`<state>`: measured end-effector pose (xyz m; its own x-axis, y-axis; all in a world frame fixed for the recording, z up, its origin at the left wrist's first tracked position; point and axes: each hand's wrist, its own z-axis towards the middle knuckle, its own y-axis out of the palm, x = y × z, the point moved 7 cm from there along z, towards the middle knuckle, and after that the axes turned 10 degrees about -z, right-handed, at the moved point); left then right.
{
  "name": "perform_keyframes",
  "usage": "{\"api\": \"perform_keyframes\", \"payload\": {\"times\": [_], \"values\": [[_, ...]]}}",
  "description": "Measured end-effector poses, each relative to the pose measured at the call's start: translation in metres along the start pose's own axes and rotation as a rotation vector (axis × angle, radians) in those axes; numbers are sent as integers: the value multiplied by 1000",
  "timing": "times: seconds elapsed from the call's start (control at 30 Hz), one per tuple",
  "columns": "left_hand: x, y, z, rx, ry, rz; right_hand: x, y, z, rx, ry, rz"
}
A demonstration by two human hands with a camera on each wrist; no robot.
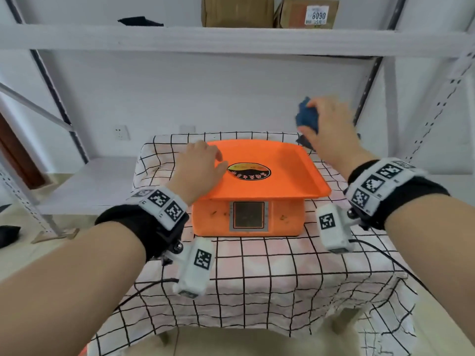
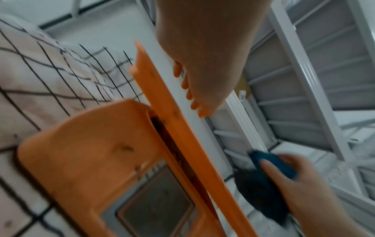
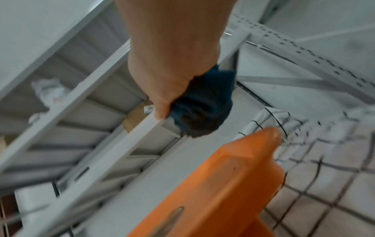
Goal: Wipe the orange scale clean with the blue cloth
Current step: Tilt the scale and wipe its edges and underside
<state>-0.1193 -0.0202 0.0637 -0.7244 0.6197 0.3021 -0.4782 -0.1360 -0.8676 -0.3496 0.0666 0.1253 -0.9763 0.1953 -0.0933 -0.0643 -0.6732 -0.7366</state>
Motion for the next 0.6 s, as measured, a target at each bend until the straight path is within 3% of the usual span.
{"api": "perform_keyframes", "payload": {"times": [0.1, 0.17, 0.3, 0.47, 0.6], "values": [[20, 17, -5, -122, 55, -81, -16, 55, -11, -541, -183, -253], [32, 28, -10, -248, 124, -185, -17, 79, -26, -775, -195, -303], [44, 41, -25, -424, 270, -94, -16, 74, -29, -734, -203, -301], [45, 40, -30, -325, 262, -129, -20, 44, -60, -686, -236, -256], [46, 38, -31, -279, 226, -90, -22, 26, -81, -750, -158, -231]]}}
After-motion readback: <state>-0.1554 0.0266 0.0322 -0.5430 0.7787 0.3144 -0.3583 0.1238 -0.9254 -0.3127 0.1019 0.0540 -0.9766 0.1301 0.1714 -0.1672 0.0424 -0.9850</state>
